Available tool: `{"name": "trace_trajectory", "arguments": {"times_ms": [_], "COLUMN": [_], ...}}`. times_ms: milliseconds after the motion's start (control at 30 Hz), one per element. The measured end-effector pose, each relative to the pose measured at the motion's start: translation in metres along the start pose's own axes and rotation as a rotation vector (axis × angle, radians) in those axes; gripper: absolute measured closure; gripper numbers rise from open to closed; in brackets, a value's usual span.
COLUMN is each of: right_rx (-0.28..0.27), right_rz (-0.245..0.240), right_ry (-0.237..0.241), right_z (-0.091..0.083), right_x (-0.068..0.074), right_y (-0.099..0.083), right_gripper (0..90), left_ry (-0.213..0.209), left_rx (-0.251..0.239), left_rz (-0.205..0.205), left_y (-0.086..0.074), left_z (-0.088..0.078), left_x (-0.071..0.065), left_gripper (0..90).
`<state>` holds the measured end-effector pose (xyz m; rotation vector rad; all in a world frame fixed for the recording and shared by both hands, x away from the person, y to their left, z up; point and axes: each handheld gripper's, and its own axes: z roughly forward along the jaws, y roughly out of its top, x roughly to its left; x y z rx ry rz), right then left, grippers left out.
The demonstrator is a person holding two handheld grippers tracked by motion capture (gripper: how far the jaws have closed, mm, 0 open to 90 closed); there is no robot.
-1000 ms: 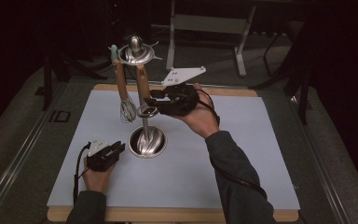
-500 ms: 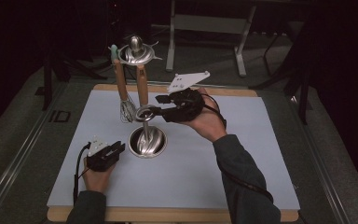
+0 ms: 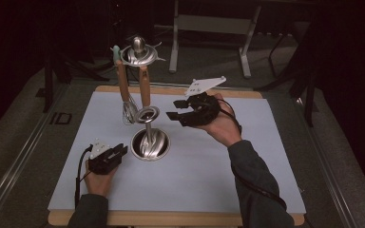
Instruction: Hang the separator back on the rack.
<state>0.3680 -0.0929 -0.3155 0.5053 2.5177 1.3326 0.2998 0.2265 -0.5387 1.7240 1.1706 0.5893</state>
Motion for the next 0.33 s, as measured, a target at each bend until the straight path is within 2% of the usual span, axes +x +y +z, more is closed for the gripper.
{"name": "trace_trajectory", "arguments": {"times_ms": [333], "right_rx": [0.017], "right_rz": [0.039], "right_ry": [-0.011], "right_z": [-0.003], "right_x": [-0.01], "right_y": [-0.019], "right_gripper": [50.9], "left_ry": [0.001], "left_rx": [0.0], "left_rz": [-0.001], "left_y": [0.0], "left_z": [0.0], "left_x": [0.0], "left_gripper": [73.2]}}
